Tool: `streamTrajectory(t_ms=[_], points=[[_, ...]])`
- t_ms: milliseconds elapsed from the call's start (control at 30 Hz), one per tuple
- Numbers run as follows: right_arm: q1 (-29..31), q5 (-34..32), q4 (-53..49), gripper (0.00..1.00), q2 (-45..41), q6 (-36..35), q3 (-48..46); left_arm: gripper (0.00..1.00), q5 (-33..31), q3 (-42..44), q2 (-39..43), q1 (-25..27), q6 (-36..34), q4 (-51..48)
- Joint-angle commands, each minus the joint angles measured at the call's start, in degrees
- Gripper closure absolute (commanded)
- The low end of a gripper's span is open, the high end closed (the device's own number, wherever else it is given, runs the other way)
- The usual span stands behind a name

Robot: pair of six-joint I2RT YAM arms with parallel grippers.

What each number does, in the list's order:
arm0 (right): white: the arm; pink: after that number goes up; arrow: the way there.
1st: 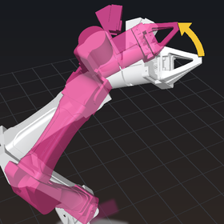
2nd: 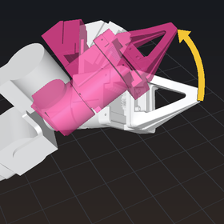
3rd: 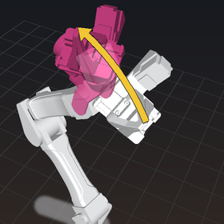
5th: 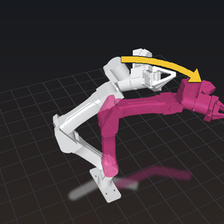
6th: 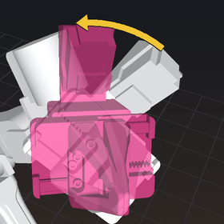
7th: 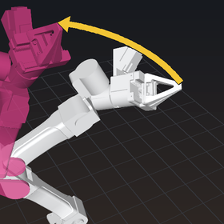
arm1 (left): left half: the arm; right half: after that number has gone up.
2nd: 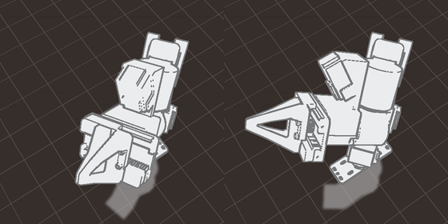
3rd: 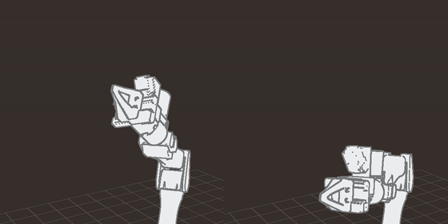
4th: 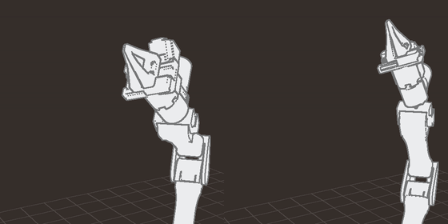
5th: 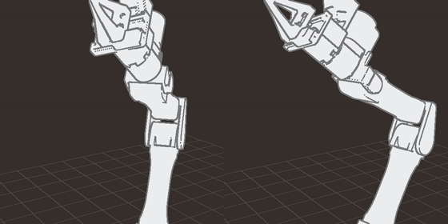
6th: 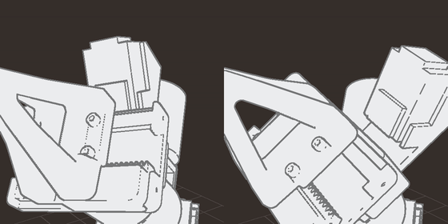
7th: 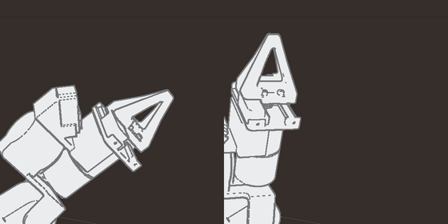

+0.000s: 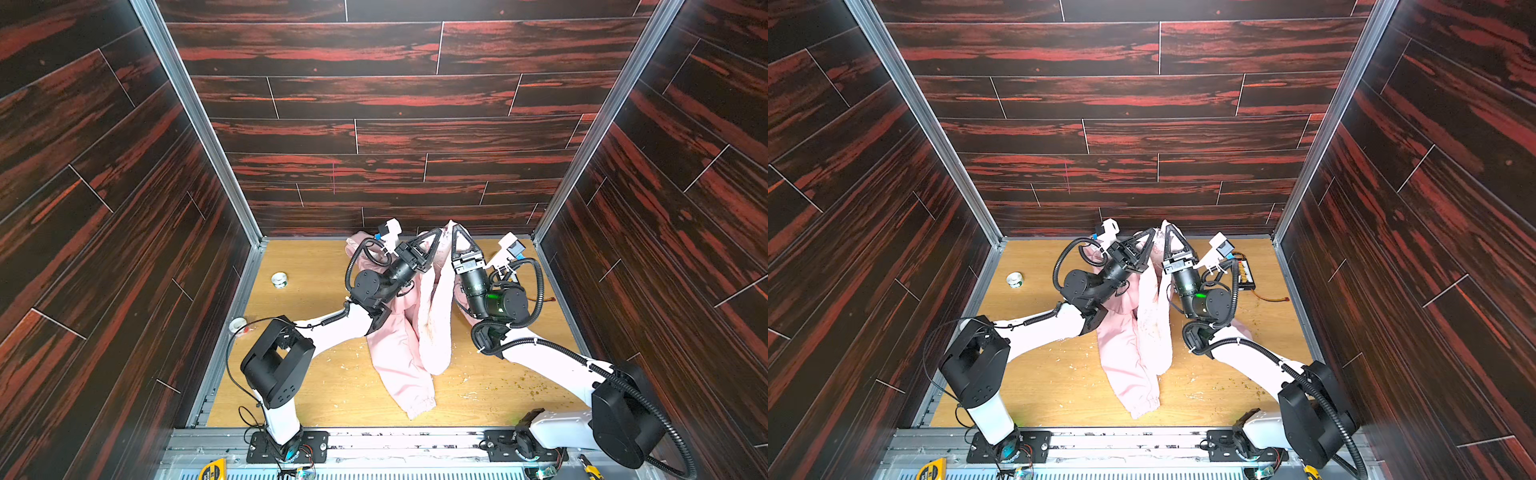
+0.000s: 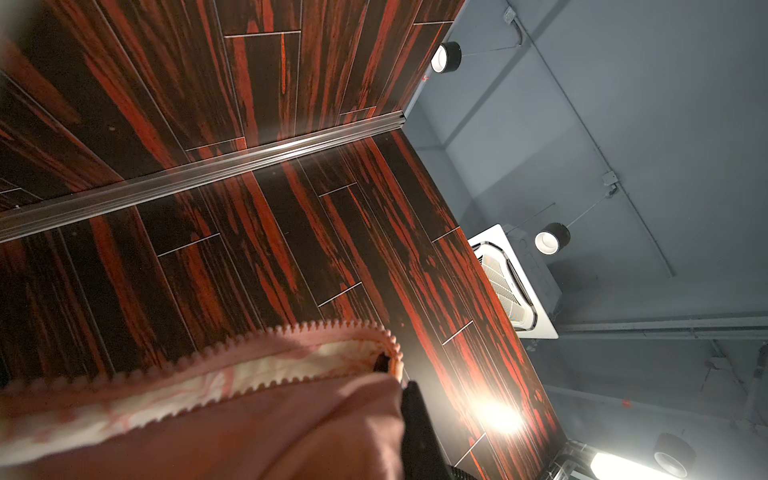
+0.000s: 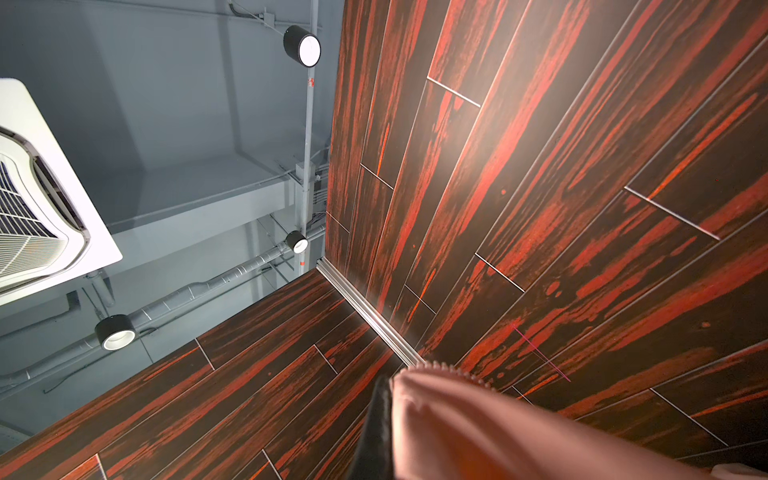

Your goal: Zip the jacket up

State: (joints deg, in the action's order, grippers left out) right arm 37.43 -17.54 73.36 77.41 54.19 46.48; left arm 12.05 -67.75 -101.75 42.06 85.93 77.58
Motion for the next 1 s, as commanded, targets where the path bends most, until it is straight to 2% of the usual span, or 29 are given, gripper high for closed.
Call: streamTrajectory(t_ms=[0, 967], points=[[-0.1, 0.6, 3.3, 1.0, -2.2, 0.1, 0.0, 1.0, 0.8, -2.4, 0.8, 0.2, 0.0, 3.2], [0.2, 3.0, 4.1, 1.0, -3.4, 1.1, -3.0, 1.0, 0.3, -3.8, -0.1, 0.3, 0.6, 3.2]])
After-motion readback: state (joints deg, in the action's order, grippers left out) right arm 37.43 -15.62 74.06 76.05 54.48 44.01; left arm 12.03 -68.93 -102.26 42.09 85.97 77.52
